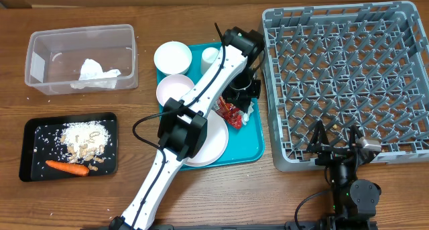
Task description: Sort waste into correct bins and load items into the dishwasher rack
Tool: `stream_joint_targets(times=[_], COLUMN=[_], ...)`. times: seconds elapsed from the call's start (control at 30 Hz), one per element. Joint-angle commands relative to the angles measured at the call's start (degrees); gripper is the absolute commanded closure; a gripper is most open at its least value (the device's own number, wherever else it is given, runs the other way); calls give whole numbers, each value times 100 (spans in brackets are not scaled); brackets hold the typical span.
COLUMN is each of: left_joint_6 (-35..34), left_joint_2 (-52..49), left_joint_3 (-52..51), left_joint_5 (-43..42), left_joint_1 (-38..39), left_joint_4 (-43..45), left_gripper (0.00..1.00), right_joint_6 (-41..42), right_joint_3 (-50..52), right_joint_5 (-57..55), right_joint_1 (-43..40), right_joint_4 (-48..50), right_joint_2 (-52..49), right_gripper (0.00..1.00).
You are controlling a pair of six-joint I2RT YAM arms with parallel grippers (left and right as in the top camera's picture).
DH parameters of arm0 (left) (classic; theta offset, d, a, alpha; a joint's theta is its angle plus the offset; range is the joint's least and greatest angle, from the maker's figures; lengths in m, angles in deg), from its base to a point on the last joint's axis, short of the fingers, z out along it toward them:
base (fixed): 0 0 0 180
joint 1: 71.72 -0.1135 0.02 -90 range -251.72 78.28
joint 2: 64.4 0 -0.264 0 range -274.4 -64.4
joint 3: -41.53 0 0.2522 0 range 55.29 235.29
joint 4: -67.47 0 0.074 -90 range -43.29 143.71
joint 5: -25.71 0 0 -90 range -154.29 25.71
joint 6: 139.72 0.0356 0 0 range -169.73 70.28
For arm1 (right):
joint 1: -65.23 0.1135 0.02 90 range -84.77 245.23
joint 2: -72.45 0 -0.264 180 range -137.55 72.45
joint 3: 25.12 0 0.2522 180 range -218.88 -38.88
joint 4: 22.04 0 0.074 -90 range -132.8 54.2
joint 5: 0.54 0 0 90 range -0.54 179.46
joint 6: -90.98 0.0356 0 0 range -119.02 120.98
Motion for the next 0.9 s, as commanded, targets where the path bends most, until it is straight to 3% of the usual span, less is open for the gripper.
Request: stream_joint_targets(times=[0.0,0.17,0.53,0.67,0.7,0.77,0.83,0.87], left_joint_6=[175,168,-7,-31,-28,-28,-26,-26], left_joint_2=[1005,1930,2691,2632,2586,2476,2334,2229], left_joint_3=[393,415,415,413,382,358,343,343], left_joint_5=[131,129,916,1648,1891,2151,2221,2218], left_joint_1=[-111,-505,-3106,-3947,-4172,-4395,-4579,-4656], left_joint_4=[22,225,-15,55,114,133,136,125], left_gripper=[96,96,96,94,85,78,55,32], right_joint_6=[-35,-35,-35,-35,-35,-35,-35,-35], right_joint_3=[59,59,59,59,59,59,59,59], right_joint_5=[13,13,13,13,13,13,13,13], right_joint_1=[-22,-22,-22,-22,-22,-22,-22,-22], right_joint_4=[37,35,37,37,37,37,37,37], right_joint_2=[44,44,44,44,44,44,44,44], right_gripper=[0,0,0,0,0,0,0,0])
